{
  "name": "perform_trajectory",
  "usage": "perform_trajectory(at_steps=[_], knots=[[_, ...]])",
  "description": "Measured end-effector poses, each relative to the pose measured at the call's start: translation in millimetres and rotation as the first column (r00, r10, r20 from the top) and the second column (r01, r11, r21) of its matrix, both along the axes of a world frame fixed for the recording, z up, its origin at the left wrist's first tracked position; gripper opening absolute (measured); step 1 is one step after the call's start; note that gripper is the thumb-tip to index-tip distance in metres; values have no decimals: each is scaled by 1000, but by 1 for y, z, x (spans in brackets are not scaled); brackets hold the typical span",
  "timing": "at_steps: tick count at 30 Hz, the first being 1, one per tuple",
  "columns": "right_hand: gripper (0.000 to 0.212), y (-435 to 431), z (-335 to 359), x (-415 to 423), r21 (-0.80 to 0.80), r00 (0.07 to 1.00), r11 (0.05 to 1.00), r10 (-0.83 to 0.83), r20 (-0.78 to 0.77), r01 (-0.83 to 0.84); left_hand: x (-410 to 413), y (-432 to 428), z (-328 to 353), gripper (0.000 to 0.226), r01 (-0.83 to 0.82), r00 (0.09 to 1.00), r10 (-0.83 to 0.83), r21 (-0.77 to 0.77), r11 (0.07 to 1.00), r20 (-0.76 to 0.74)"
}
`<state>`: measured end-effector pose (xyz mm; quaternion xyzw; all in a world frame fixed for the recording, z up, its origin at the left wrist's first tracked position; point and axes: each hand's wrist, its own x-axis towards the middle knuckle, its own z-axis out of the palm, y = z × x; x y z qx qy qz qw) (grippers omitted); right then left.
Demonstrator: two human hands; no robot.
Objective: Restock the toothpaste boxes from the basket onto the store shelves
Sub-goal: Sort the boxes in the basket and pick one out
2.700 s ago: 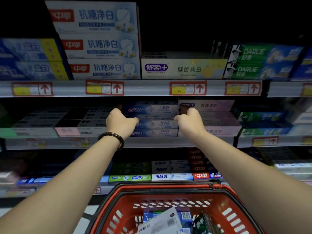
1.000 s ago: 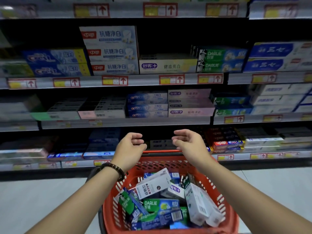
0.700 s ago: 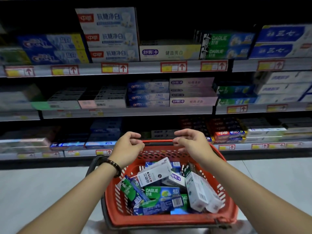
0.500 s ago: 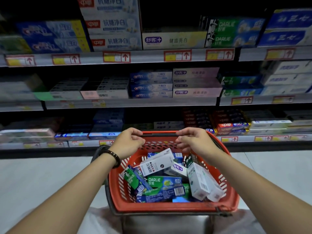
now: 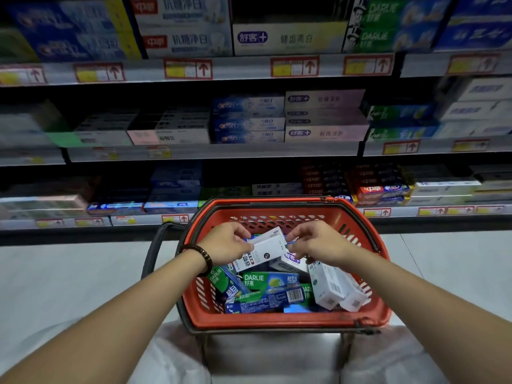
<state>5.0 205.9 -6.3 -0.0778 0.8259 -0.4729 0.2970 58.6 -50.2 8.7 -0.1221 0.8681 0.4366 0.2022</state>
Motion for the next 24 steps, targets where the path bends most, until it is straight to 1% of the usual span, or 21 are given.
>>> perform_trajectory(at_steps=[4,7,10,13,17,22,24], knots=[[21,-1,-18,7,204,987,966,156,21,-157,5,-1,-13,35,61,996,-59,-23,998,72],[29,-4,-23,10,340,963,904,268,15,-257,10,-6,-25,37,116,986,-108,-63,991,127],[38,-6,-25,13,456,928,823,373,17,-339,13,-11,-34,33,164,973,-145,-93,982,180],[45,-7,-28,18,520,902,761,429,44,-388,17,-13,-40,34,234,953,-202,-127,964,227],[57,-12,-34,25,607,862,667,503,60,-431,22,-12,-45,36,353,901,-294,-146,924,318],[70,-14,-49,32,654,862,637,504,47,-408,26,-7,-45,38,430,867,-355,-167,887,349],[72,-16,-53,36,661,854,615,514,77,-430,29,-5,-48,33,459,855,-373,-191,868,361]])
